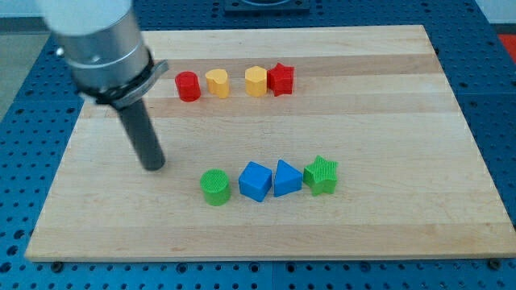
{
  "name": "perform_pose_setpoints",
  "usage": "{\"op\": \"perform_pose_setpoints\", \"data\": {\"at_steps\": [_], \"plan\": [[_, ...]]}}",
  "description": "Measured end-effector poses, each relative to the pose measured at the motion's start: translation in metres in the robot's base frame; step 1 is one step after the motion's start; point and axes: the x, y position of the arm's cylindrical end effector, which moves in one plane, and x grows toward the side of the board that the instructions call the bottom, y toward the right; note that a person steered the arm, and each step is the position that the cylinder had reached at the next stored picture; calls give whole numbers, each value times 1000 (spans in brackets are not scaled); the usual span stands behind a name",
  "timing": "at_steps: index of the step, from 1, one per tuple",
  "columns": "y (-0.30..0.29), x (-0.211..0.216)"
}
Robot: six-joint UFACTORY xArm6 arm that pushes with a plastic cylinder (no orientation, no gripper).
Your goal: Move the green circle below the blue cube
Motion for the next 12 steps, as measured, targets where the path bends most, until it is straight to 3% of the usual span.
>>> {"op": "perform_pose_setpoints", "data": {"at_steps": [2,8,12], "plan": [[29,33],[154,33],[122,77]]}}
